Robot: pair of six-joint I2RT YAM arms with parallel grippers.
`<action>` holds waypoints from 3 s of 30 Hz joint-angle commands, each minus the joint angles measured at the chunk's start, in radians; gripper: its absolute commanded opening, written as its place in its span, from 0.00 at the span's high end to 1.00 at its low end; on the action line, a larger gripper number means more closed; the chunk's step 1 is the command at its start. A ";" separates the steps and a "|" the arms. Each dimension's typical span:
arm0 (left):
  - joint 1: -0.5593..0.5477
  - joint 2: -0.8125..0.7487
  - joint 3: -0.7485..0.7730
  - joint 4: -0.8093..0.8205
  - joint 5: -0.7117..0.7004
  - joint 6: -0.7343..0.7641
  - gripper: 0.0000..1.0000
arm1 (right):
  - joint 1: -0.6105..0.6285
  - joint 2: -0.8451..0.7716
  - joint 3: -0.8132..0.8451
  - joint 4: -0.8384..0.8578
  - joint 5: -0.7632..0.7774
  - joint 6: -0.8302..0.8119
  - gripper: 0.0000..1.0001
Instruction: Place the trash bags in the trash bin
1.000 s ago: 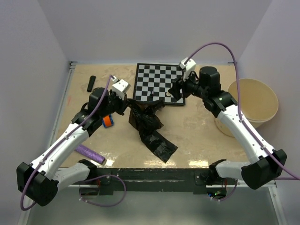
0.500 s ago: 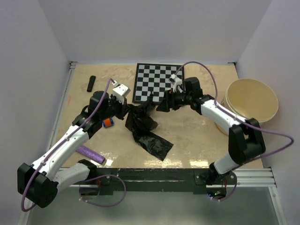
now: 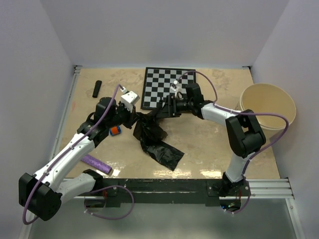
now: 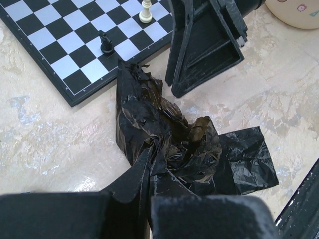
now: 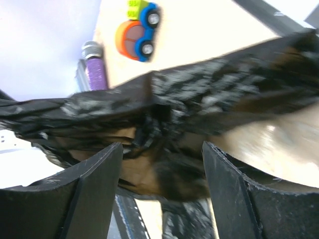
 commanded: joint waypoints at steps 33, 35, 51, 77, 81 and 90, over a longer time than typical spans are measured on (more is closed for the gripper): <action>0.122 0.078 0.215 -0.053 -0.177 0.108 1.00 | -0.064 -0.061 0.432 -0.309 0.368 -0.369 1.00; 0.172 0.162 0.320 -0.009 -0.160 0.125 1.00 | -0.083 -0.032 0.578 -0.291 0.414 -0.418 1.00; 0.132 0.673 1.346 0.934 -0.067 0.331 1.00 | 0.072 0.221 1.423 0.880 0.657 -0.964 1.00; -0.091 0.018 0.026 -0.141 0.221 0.515 1.00 | 0.075 -0.802 -0.273 -0.142 0.652 -0.801 1.00; -0.074 0.021 0.045 -0.064 0.150 0.386 1.00 | 0.058 -0.724 -0.222 -0.013 0.709 -0.739 1.00; 0.034 0.330 0.440 0.186 -0.261 0.255 1.00 | 0.016 -0.189 0.465 0.168 0.796 -0.905 1.00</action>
